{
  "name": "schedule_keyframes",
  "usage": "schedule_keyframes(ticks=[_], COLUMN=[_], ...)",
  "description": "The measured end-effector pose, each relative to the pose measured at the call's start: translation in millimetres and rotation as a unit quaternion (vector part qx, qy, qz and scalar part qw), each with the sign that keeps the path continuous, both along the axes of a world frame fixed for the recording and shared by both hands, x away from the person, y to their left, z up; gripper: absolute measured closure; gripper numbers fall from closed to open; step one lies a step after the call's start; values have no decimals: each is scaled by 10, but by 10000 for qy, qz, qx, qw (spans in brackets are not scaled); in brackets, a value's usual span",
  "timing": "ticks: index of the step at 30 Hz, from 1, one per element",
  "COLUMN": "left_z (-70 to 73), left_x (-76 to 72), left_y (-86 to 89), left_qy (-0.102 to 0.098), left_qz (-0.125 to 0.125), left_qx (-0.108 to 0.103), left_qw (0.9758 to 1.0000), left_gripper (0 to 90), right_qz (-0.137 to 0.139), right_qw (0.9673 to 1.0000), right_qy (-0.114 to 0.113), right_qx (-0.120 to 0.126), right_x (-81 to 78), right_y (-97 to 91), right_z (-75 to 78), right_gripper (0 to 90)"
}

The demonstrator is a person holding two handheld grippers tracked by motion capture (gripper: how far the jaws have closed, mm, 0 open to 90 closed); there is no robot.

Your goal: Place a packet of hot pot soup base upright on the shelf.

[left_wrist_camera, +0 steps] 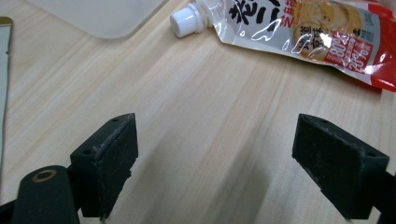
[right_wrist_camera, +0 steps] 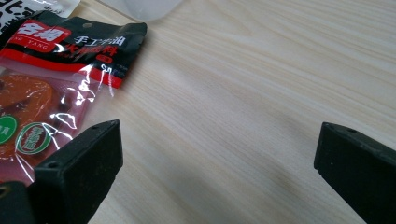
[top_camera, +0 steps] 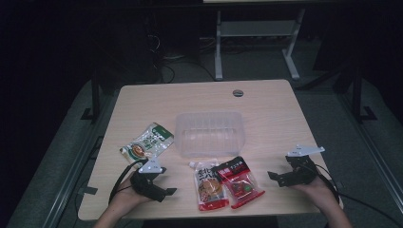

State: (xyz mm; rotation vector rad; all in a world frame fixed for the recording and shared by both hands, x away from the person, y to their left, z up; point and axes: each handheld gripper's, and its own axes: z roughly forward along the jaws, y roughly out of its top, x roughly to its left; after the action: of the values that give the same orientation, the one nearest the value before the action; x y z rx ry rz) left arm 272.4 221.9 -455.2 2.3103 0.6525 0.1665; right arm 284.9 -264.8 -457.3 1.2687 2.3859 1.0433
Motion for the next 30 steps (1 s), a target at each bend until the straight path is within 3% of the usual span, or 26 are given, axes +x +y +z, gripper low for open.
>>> schedule_keyframes(ticks=[2, 3, 4, 5, 6, 8, 12, 14, 15, 16, 17, 19, 20, 30], left_z=[0, 7, 7, 14, 14, 22, 22, 25, 26, 26, 26, 31, 32, 28], left_x=[-2, -3, -3, -3, -3, 3, 3, 6, 6, 4, 6, 3, -3, 6], left_y=[-2, 0, 0, 3, 3, 17, 25, 32, 33, 33, 34, 32, 31, 20], left_qy=[-5, -2, -2, 12, 12, 2, 32, 51, 50, 46, 59, 46, 33, 60], left_qz=[8, 15, 15, 44, 44, 53, 82, 72, 74, 103, 113, 109, 107, 62], left_qx=[-18, -38, -38, -47, -47, -42, -57, -11, -6, -34, -37, -34, -55, -10], left_qw=[10000, 10000, 10000, 10000, 10000, 10000, 9999, 10000, 10000, 9999, 9999, 9999, 9999, 10000], left_gripper=[141, 144, 144, 144, 144, 145, 147, 152, 167, 167, 173, 172, 172, 174], right_qz=[56, 110, 110, 169, 169, 258, 446, 586, 638, 638, 828, 873, 1068, 1457], right_qw=[10000, 9998, 9998, 9997, 9997, 9995, 9982, 9971, 9966, 9966, 9951, 9948, 9932, 9891], right_qy=[-18, 113, 113, 106, 106, 44, 136, 174, 205, 205, 160, 128, 124, -23], right_qx=[18, 75, 75, 106, 106, 180, 370, 450, 489, 489, 521, 511, 448, 232], right_x=[-3, -12, -12, -20, -20, -36, -51, -57, -60, -60, -52, -47, -21, 85], right_y=[-2, 8, 8, 23, 23, 55, 131, 208, 239, 239, 332, 365, 468, 851], right_z=[12, 42, 42, 73, 73, 114, 177, 221, 238, 238, 268, 274, 285, 270], right_gripper=[94, 141, 141, 211, 211, 297, 541, 723, 783, 783, 893, 895, 896, 896])
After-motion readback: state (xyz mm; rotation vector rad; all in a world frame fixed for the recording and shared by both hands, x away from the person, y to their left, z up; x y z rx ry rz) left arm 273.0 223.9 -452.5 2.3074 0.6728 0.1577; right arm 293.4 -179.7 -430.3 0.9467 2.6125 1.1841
